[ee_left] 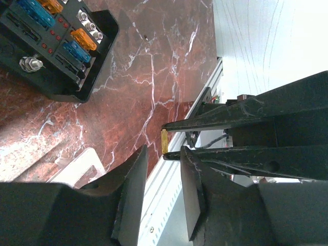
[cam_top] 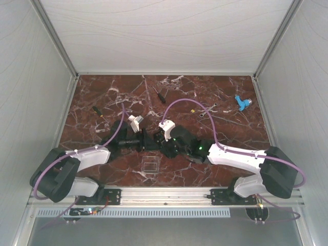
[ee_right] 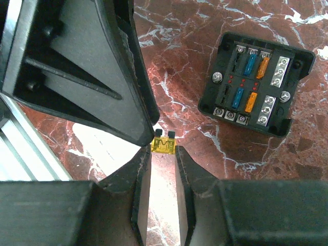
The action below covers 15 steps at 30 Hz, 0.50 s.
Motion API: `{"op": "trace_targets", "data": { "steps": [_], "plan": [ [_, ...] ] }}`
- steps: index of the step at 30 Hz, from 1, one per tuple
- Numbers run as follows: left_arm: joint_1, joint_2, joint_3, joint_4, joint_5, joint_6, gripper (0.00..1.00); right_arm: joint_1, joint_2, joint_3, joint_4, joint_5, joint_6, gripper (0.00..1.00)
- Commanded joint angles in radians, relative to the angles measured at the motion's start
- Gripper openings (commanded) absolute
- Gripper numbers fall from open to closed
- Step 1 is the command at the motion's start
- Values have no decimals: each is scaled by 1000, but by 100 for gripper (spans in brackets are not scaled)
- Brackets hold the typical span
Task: Snap on the fuse box
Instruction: Pick up the fuse from the center of the board.
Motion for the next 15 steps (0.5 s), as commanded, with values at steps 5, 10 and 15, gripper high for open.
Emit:
{"op": "trace_targets", "data": {
  "steps": [5, 10, 15],
  "plan": [
    [-20, 16, 52, 63, -4, 2, 29, 9, -26, -8, 53, -23, -24, 10],
    [-25, 28, 56, 62, -6, 0, 23, 10, -31, -13, 61, -25, -28, 10],
    [-31, 31, 59, 64, -4, -1, 12, 13, -31, -12, 62, -26, -31, 10]
  ]
}}
